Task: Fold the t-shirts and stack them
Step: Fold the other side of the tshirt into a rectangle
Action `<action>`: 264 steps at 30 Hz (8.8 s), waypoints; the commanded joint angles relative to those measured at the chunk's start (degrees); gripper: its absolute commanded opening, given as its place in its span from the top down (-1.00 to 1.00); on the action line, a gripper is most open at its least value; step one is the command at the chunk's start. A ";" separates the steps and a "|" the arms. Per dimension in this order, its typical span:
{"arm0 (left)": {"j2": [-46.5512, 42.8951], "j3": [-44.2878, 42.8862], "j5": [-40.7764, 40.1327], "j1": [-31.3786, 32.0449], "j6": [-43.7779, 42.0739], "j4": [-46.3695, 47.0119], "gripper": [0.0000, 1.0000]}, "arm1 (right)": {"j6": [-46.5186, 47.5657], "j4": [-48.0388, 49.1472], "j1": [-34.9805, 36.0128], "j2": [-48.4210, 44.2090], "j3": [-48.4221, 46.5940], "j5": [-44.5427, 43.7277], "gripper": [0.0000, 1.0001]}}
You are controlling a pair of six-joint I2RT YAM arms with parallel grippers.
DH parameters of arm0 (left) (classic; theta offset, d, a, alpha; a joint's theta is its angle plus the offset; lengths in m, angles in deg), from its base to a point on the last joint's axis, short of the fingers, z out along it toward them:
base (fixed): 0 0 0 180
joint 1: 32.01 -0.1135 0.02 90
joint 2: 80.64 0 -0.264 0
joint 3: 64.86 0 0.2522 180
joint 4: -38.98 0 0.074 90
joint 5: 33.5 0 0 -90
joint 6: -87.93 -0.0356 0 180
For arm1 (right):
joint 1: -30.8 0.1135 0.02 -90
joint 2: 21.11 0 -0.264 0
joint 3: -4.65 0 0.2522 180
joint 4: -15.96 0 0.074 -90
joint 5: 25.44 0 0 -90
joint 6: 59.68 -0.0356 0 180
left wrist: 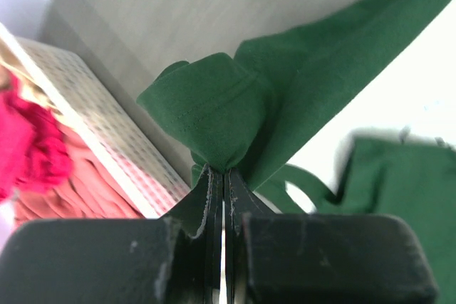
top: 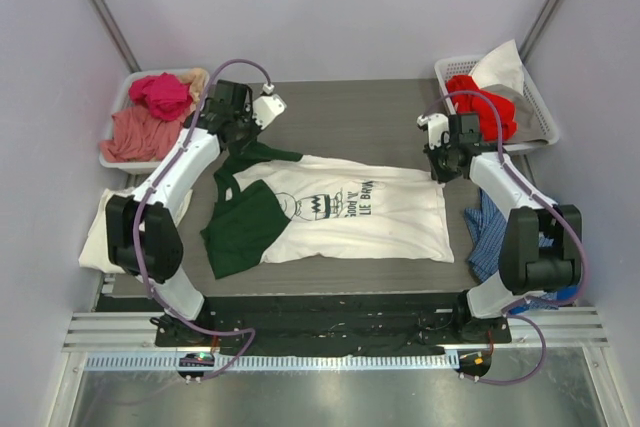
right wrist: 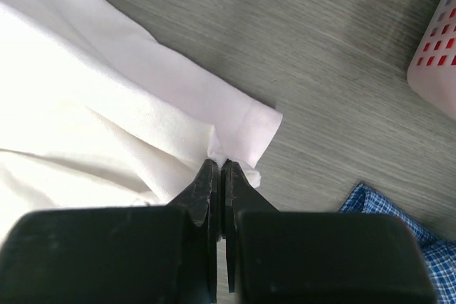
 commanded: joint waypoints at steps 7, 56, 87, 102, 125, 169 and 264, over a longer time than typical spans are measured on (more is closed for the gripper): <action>-8.89 4.28 0.50 0.82 1.25 -5.69 1.00 | 2.57 -2.95 -0.08 -5.65 3.02 1.36 0.98; -20.06 24.94 1.29 1.79 5.90 -11.67 1.00 | 8.63 -9.80 0.62 -15.31 16.82 -3.65 0.13; -19.19 29.07 1.03 2.05 7.40 -10.00 1.00 | 6.96 -4.45 0.71 -10.67 9.97 -0.84 0.10; -16.29 27.13 0.15 2.14 6.96 -9.21 1.00 | 7.49 -9.19 2.11 -14.88 15.23 2.15 0.11; -12.68 26.95 -0.46 2.14 7.05 -10.53 1.00 | 13.38 -13.41 4.66 -15.23 22.80 3.03 0.11; 3.56 7.10 14.92 1.96 5.21 -5.78 -0.31 | 10.83 -11.04 5.02 -16.81 19.01 -1.36 0.13; -28.33 29.24 20.90 8.29 12.15 -25.82 0.52 | 10.92 -8.58 5.10 -16.11 20.86 -4.09 0.16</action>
